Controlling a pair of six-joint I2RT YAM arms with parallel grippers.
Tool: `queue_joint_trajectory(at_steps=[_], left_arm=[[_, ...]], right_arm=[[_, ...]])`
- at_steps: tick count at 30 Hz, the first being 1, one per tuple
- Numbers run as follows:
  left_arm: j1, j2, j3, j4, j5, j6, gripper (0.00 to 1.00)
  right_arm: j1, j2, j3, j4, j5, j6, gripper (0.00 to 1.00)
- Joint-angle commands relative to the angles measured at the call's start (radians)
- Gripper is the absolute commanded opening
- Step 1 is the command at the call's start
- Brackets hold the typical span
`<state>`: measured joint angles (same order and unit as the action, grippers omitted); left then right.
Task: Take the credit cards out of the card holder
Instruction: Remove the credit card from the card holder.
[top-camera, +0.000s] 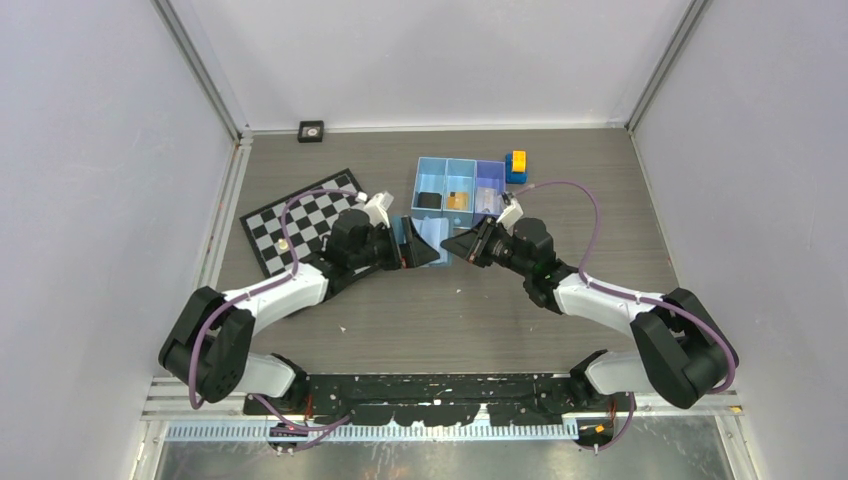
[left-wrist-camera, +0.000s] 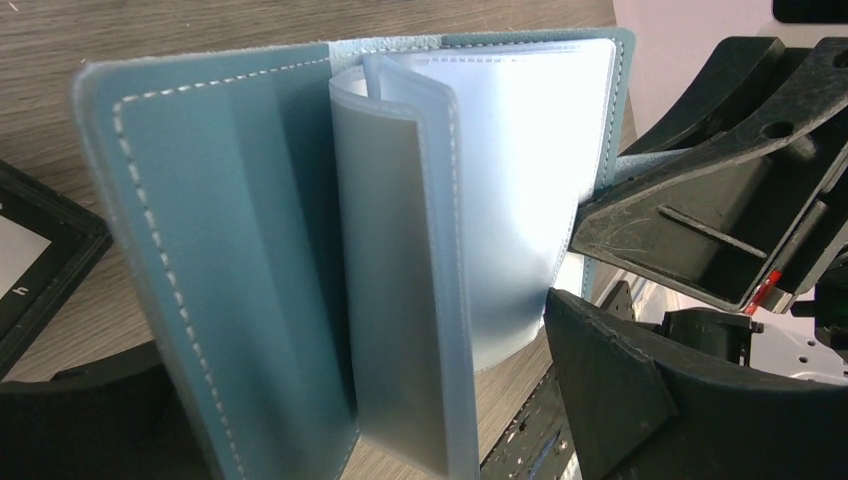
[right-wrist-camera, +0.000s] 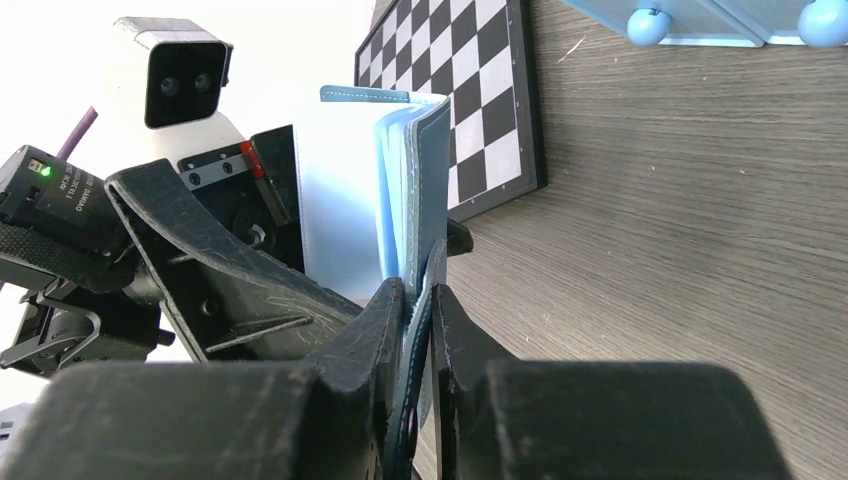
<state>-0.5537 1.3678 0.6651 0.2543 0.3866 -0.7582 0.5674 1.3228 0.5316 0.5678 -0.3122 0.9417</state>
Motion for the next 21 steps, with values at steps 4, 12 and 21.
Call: queue_joint_trajectory(at_steps=[4, 12, 21], left_arm=[[-0.025, 0.022, 0.042, 0.049, 0.047, 0.024, 1.00], [-0.026, 0.049, 0.053, 0.054, 0.063, 0.019, 0.93], [-0.024, 0.060, 0.062, 0.033, 0.043, 0.017, 0.41]], right_arm=[[0.007, 0.011, 0.033, 0.114, -0.032, 0.014, 0.00], [0.015, 0.016, 0.035, 0.124, -0.038, 0.016, 0.00], [0.017, 0.009, 0.033, 0.125, -0.037, 0.014, 0.02]])
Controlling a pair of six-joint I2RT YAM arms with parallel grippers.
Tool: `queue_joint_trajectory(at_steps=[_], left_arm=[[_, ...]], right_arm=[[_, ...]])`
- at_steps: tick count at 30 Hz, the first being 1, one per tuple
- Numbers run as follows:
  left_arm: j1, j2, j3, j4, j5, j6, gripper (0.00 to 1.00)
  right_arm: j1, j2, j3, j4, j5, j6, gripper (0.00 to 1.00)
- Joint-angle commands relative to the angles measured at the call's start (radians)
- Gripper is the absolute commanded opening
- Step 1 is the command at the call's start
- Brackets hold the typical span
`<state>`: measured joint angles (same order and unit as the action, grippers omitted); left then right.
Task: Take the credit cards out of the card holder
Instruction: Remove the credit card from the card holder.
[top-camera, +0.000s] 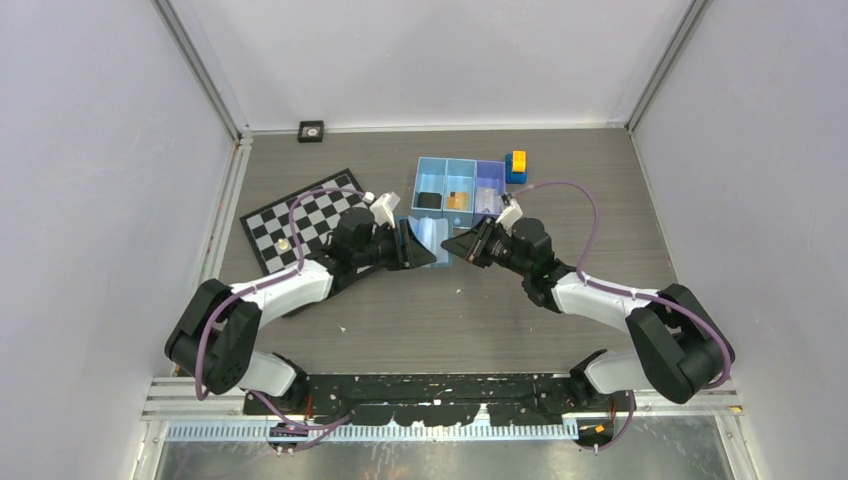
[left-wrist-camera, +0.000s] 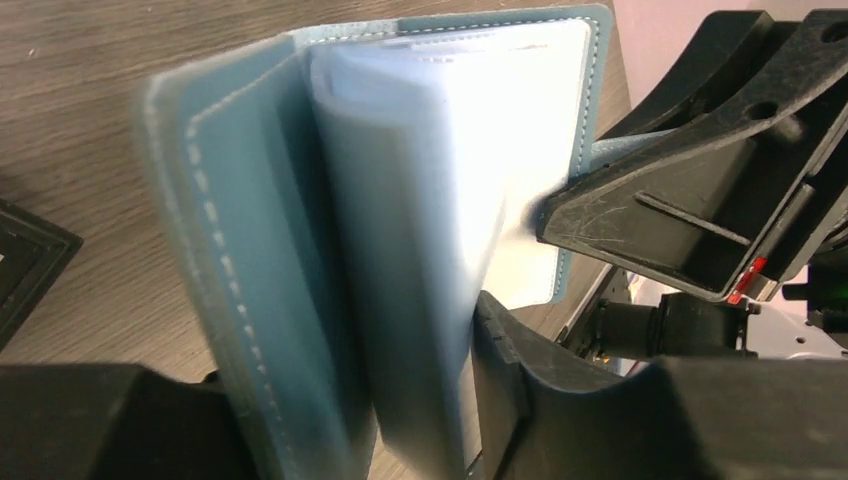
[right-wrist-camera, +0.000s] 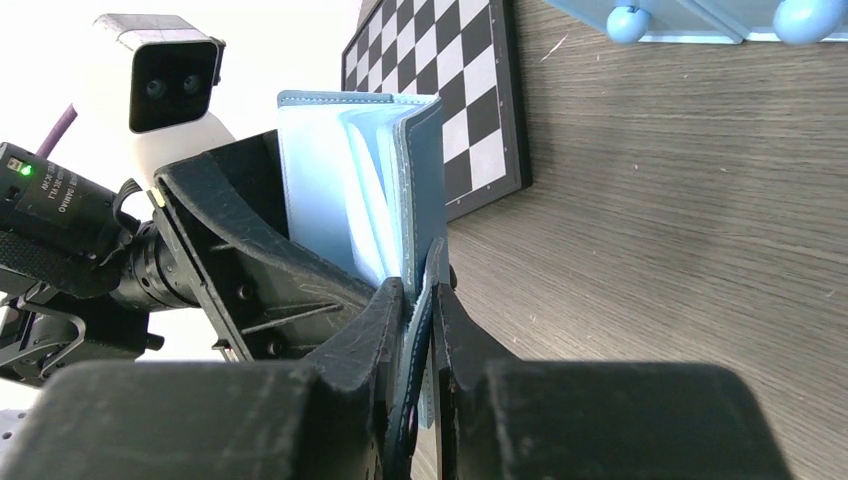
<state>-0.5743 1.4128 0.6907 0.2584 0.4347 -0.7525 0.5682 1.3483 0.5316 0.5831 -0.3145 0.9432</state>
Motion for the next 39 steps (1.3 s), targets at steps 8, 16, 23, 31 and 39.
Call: queue_joint_trajectory(at_steps=[8, 16, 23, 31, 39], left_arm=[[-0.004, 0.001, 0.029, 0.035, -0.004, 0.009, 0.28], [-0.003, -0.037, -0.001, 0.115, 0.053, -0.018, 0.23], [-0.004, -0.074, -0.016, 0.102, 0.017, -0.013, 0.21], [0.040, -0.125, 0.018, -0.206, -0.286, 0.003, 0.22], [0.113, -0.177, -0.011, -0.283, -0.358, -0.062, 0.40]], right_arm=[[0.015, -0.013, 0.036, 0.095, -0.023, 0.008, 0.31], [0.016, 0.012, 0.049, 0.076, -0.026, 0.008, 0.39], [0.015, 0.012, 0.053, 0.070, -0.023, 0.011, 0.01], [0.016, -0.036, 0.041, 0.038, 0.007, -0.007, 0.01], [0.015, -0.046, 0.038, 0.035, 0.017, -0.009, 0.00]])
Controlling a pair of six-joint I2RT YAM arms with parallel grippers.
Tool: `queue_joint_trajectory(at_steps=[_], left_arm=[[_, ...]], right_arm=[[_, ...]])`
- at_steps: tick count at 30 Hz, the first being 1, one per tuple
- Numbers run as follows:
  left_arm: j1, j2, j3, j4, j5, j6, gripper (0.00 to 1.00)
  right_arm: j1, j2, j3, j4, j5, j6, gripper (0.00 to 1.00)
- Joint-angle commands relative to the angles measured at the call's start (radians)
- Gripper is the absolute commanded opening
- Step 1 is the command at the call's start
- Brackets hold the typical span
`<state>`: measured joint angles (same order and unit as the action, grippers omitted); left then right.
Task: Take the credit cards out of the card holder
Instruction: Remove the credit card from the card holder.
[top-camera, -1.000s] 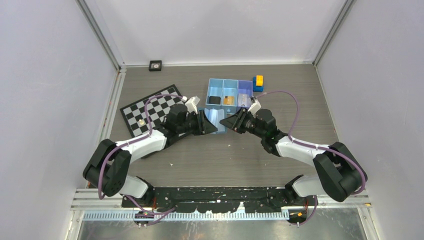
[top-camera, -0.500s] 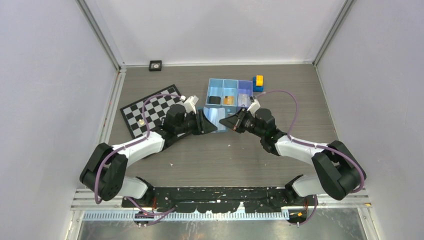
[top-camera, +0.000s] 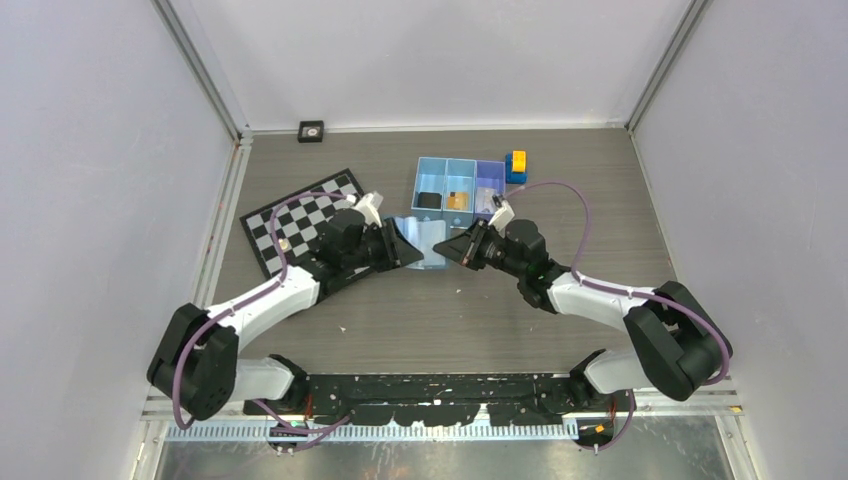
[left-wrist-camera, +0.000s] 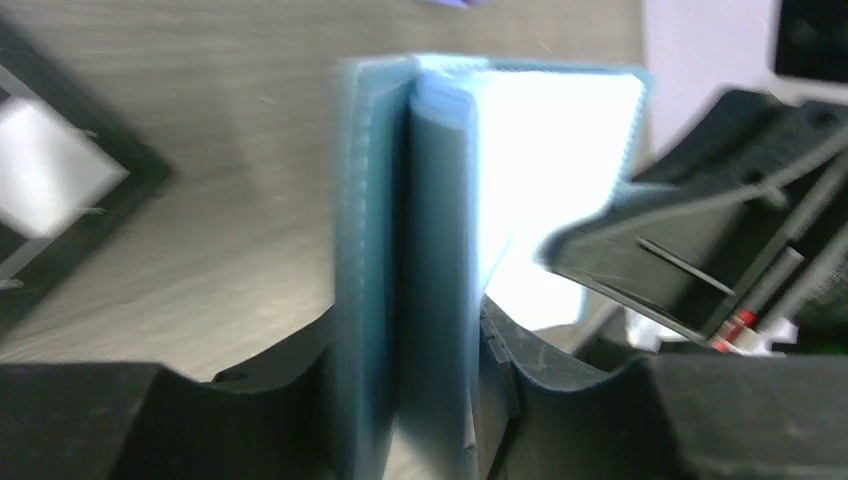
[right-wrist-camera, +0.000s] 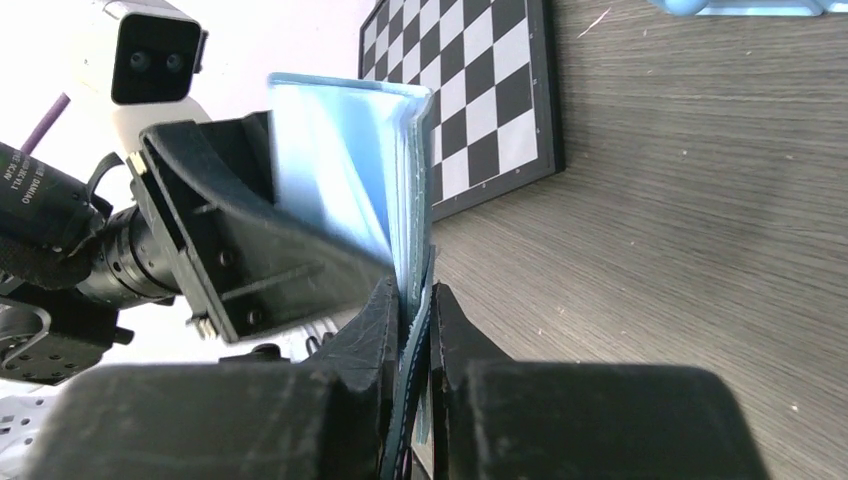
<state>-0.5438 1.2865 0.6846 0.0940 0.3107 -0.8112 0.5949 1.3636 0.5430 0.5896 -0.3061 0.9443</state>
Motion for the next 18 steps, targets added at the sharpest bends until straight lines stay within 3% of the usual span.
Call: queue_joint_trajectory(at_steps=[1, 4, 6, 13, 18], left_arm=[[0.086, -0.067, -0.016, -0.114, -0.241, -0.005, 0.45], [0.088, -0.123, -0.054, -0.046, -0.201, -0.003, 0.68], [0.087, -0.142, -0.080, 0.013, -0.157, -0.003, 0.78], [0.087, -0.130, -0.085, 0.062, -0.107, 0.001, 0.88], [0.087, -0.122, -0.108, 0.191, 0.017, -0.011, 0.99]], right_arm=[[-0.011, -0.065, 0.025, 0.024, 0.013, -0.011, 0.00], [-0.011, -0.071, 0.025, 0.011, 0.021, -0.019, 0.01], [-0.011, -0.068, 0.028, 0.009, 0.021, -0.019, 0.00], [-0.010, -0.067, 0.030, 0.004, 0.019, -0.021, 0.01], [-0.011, -0.064, 0.035, -0.004, 0.018, -0.025, 0.01]])
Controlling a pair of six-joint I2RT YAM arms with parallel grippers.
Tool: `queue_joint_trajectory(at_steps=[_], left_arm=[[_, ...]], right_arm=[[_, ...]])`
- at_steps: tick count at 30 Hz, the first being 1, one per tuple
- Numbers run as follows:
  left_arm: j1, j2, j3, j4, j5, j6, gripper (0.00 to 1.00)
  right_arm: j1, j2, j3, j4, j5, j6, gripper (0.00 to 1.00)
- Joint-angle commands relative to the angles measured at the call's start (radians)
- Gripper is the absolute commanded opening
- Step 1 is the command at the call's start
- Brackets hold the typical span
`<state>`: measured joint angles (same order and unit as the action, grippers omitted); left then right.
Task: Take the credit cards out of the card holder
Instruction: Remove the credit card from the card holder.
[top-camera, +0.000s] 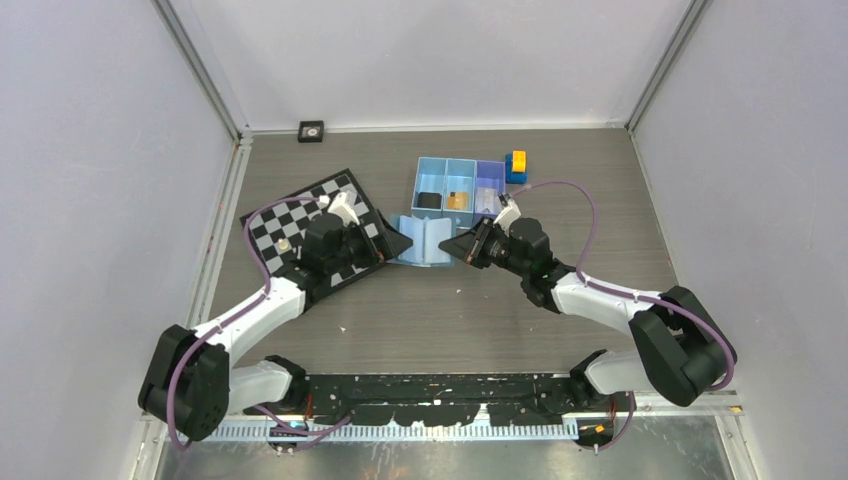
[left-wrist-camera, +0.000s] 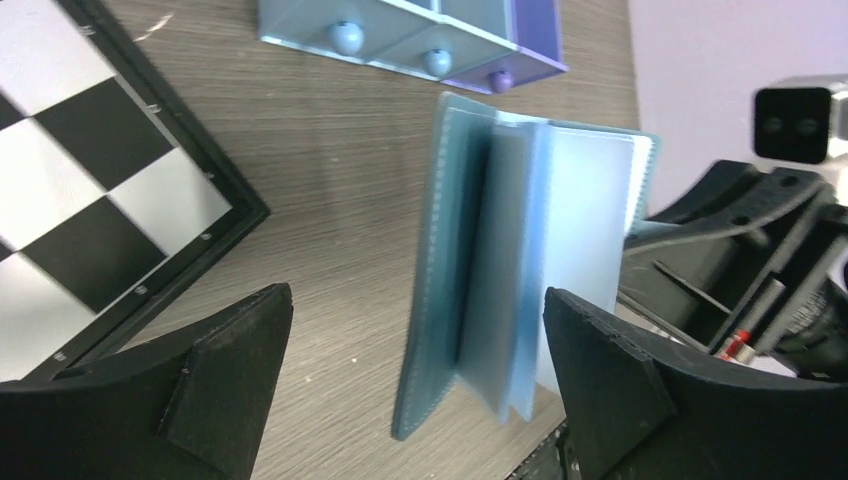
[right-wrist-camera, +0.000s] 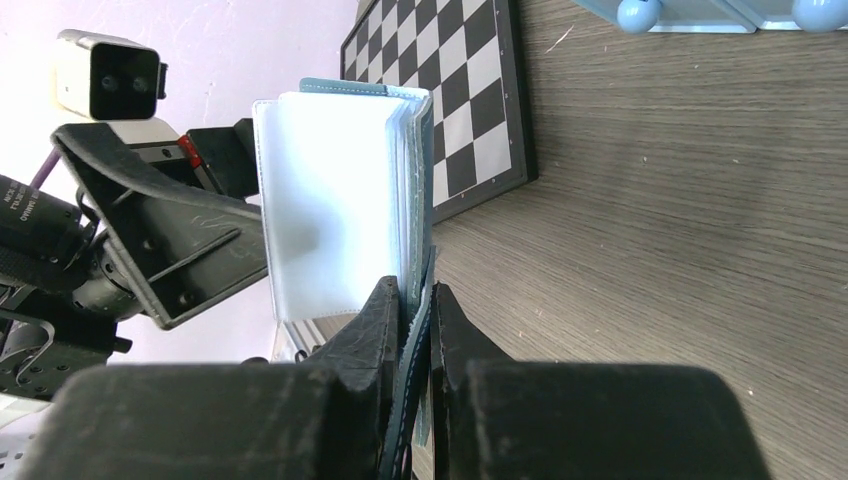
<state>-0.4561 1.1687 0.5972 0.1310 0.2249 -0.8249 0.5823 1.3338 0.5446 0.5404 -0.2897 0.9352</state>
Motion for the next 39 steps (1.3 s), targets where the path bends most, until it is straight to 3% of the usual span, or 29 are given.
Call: queue_joint_trajectory(at_steps=[1, 7, 15, 21, 23, 27, 34, 37, 39], left_arm=[[-0.001, -0.018, -0.035, 0.201, 0.113, -0.003, 1.00], [-0.001, -0.100, -0.086, 0.259, 0.107, -0.007, 1.00], [-0.016, 0.064, -0.002, 0.259, 0.207, -0.016, 1.00], [-0.028, 0.046, -0.005, 0.240, 0.175, 0.005, 1.00], [-0.029, 0.046, -0.004, 0.226, 0.156, 0.013, 0.90], [-0.029, 0.064, -0.002, 0.235, 0.166, 0.009, 0.54], [-0.029, 0.057, -0.009, 0.266, 0.192, 0.002, 0.04], [-0.029, 0.042, -0.011, 0.251, 0.177, 0.010, 0.00], [-0.029, 0.034, -0.018, 0.261, 0.177, 0.008, 0.00]], right_arm=[[0.001, -0.032, 0.035, 0.044, -0.001, -0.016, 0.00], [0.001, -0.016, 0.043, 0.047, -0.017, -0.015, 0.00], [0.010, 0.000, 0.053, 0.049, -0.031, -0.022, 0.01], [0.020, 0.011, 0.061, 0.045, -0.031, -0.027, 0.01], [0.022, 0.009, 0.061, 0.045, -0.031, -0.028, 0.00], [0.021, 0.001, 0.060, 0.041, -0.028, -0.033, 0.01], [0.023, 0.002, 0.060, 0.041, -0.026, -0.034, 0.00], [0.022, 0.002, 0.058, 0.037, -0.017, -0.036, 0.02], [0.022, 0.000, 0.057, 0.027, -0.007, -0.036, 0.13]])
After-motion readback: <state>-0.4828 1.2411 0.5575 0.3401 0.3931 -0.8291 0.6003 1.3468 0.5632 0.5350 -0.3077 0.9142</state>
